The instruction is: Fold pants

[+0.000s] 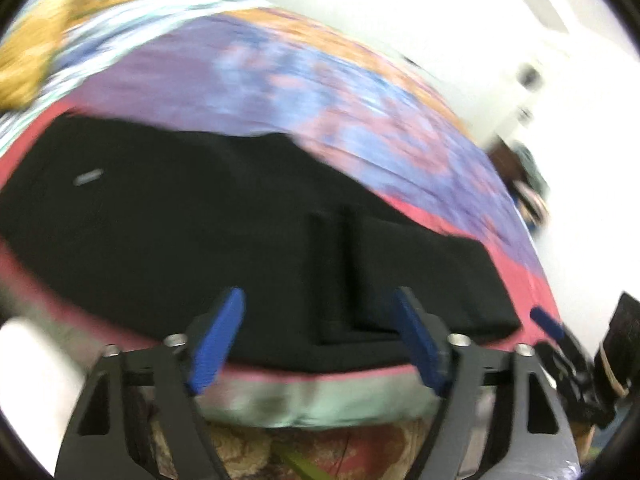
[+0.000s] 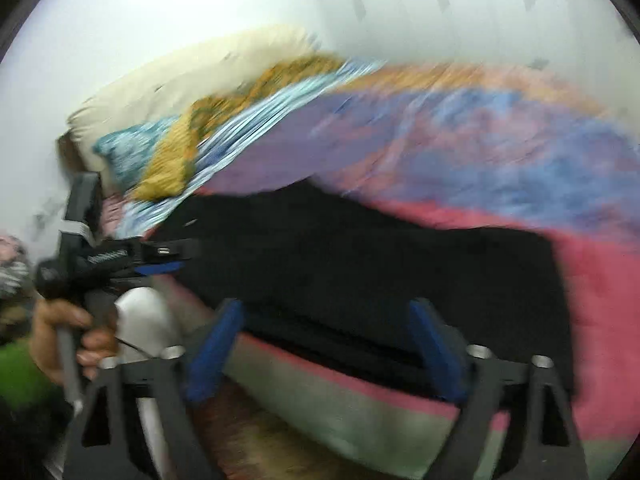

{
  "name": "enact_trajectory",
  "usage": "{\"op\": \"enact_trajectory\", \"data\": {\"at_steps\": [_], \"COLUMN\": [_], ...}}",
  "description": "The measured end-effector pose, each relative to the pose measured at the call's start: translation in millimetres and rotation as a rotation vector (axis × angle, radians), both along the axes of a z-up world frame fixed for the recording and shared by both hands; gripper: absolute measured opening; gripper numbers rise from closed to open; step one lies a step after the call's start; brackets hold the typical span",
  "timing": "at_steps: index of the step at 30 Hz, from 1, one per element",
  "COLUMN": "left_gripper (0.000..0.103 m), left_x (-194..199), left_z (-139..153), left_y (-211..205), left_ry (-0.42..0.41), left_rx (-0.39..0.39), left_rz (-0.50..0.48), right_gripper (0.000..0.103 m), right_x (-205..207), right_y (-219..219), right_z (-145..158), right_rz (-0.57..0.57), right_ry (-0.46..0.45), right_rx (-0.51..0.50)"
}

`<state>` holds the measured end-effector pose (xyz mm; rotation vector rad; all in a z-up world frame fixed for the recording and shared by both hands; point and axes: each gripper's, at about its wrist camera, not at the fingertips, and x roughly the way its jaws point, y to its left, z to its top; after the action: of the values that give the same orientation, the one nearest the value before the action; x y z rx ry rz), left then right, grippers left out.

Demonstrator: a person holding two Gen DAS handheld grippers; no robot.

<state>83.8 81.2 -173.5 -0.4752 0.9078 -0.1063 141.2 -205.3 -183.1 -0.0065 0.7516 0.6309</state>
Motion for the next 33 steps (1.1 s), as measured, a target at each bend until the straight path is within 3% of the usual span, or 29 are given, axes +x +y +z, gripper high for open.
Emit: {"op": "enact_trajectory", "data": {"at_steps": [2,4,8,11,12,13,14,15,17,20,24,26,29,31,32,33], "left_gripper": [0.055,0.048,0.048,0.050,0.049,0.040,0.008,0.004,0.003,0.003,0.004,0.005,0.006,0.008,0.008,0.008], "left_x": [19.5,38.5,68.9,78.8,80.2,80.0,79.9,78.5,73.6,57.5,58.9,59.5,61.4,59.5,58.3,55.4], "left_z": [-4.5,-12.2,-30.5,-45.2,-48.9,-51.5,-53.0,-53.3,-45.7,-25.5,-50.2,-54.8,-57.1,-60.4,-62.0,-62.2], "left_y": [-20.8,-34.8,-53.1,-60.5,-61.7,-62.4,-61.0,-60.2,-54.1,-44.4,-42.2,-42.9,-44.1,-41.5,-39.8,-38.2], "left_ry": [0.012,0.033,0.107,0.192,0.204,0.208,0.213,0.219,0.207,0.150,0.211,0.203,0.191,0.184,0.182,0.181], "left_rx": [-0.006,0.012,0.073,0.128,0.128,0.127,0.123,0.115,0.077,0.099,0.141,0.134,0.130,0.116,0.098,0.087], "left_rz": [-0.066,-0.091,-0.134,-0.131,-0.126,-0.117,-0.101,-0.090,-0.076,-0.065,-0.079,-0.069,-0.060,-0.054,-0.048,-0.044], "right_gripper": [0.093,0.093,0.093,0.093,0.093,0.093,0.093,0.093,0.093,0.093,0.093,0.093,0.093,0.094,0.094,0.093], "right_x": [1.1,4.6,16.1,15.6,-2.5,-3.2,-3.2,-16.4,-18.8,-25.1,-19.8,-6.6,22.4,37.1,45.7,47.3], "right_y": [-27.2,-47.7,-62.9,-68.5,-76.9,-76.6,-75.7,-74.8,-74.0,-76.8,-78.7,-72.1,-52.6,-44.5,-39.0,-36.3], "right_z": [-0.2,1.7,0.1,-1.1,-0.7,0.3,2.0,4.9,5.5,10.1,17.8,18.2,-0.2,-33.6,-63.1,-69.9], "right_rz": [-0.094,-0.169,-0.249,-0.236,-0.228,-0.217,-0.210,-0.204,-0.201,-0.211,-0.209,-0.170,-0.056,-0.004,0.003,0.010], "right_ry": [-0.013,-0.003,0.024,0.038,0.037,0.035,0.029,0.021,0.014,-0.003,-0.015,-0.004,0.107,0.242,0.365,0.381], "right_rx": [-0.003,0.027,0.080,0.097,0.101,0.103,0.102,0.099,0.090,0.085,0.087,0.082,0.064,0.068,0.017,-0.014]}}
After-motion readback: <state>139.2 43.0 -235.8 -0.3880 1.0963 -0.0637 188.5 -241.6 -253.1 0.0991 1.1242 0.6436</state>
